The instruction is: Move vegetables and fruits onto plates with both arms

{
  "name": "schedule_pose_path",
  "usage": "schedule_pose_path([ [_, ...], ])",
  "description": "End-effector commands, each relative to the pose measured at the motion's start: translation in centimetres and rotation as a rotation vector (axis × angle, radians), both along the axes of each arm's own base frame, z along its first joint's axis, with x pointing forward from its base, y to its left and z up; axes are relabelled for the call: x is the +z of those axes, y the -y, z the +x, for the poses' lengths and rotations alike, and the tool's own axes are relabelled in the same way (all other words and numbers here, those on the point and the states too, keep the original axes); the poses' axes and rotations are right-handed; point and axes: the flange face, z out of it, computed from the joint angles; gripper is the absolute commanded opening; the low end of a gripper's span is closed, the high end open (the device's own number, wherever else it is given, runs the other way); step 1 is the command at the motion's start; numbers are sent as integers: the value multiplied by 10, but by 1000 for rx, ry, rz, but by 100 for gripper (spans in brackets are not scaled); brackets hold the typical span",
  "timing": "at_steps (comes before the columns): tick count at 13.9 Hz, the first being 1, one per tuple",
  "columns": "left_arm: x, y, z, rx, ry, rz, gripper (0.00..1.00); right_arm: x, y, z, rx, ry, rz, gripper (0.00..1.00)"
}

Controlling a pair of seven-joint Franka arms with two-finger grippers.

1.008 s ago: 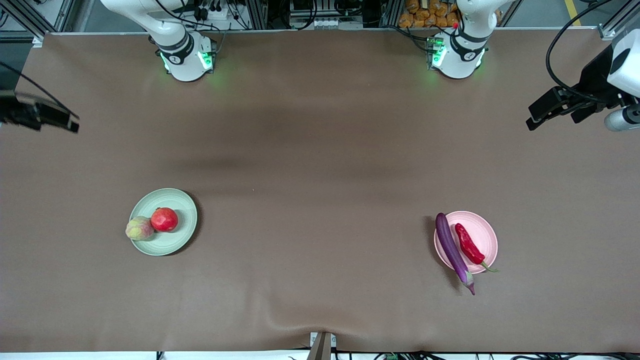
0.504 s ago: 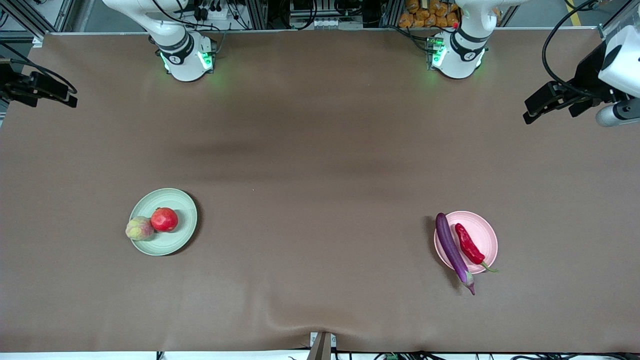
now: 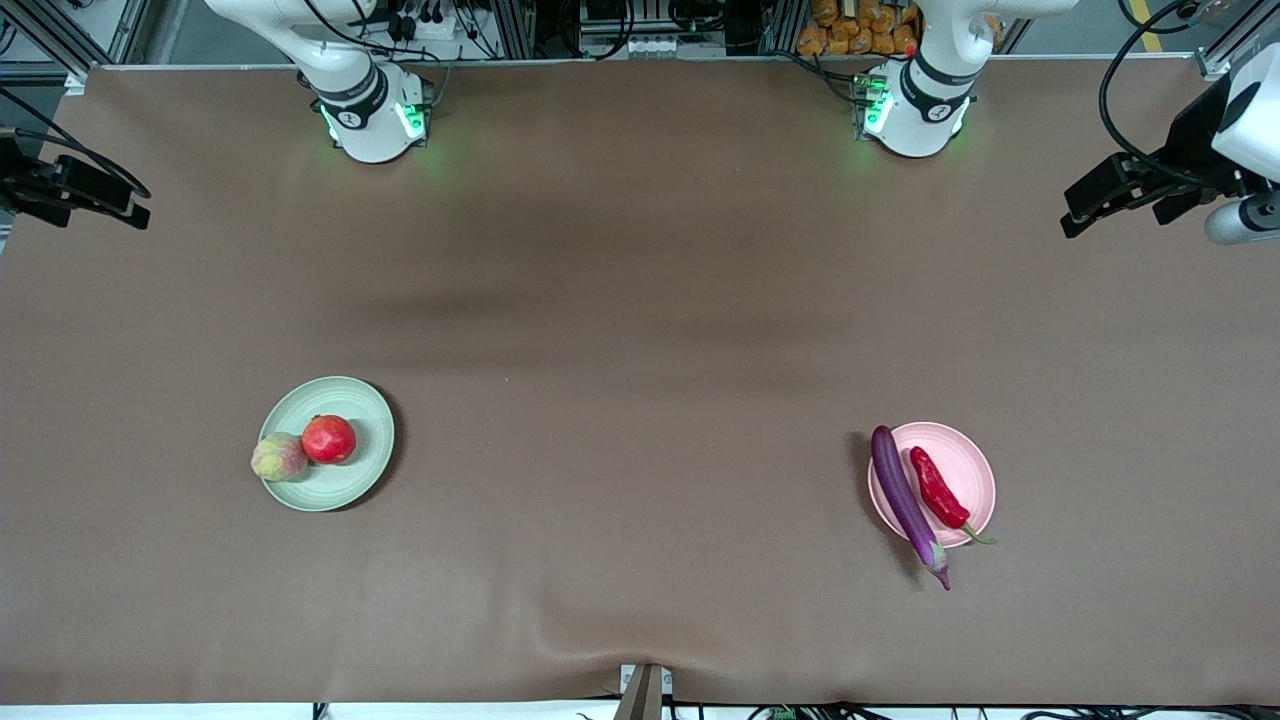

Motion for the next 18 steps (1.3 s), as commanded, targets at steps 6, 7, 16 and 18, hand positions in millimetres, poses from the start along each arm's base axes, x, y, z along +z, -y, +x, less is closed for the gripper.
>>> schedule_pose_path([
  [6,-7,-1,-26,-23,-66,-14,100,1,0,0,-22,0,-24,100],
  [7,-11,-1,-27,-21,-75,-13,100,0,0,1,-20,-1,-23,100],
  [16,-4,-53,-23,26,-59,-9,100,5,-4,1,-12,4,-21,100],
  [18,-4,-61,-22,19,-56,-9,100,9,-4,0,-13,11,-22,100],
])
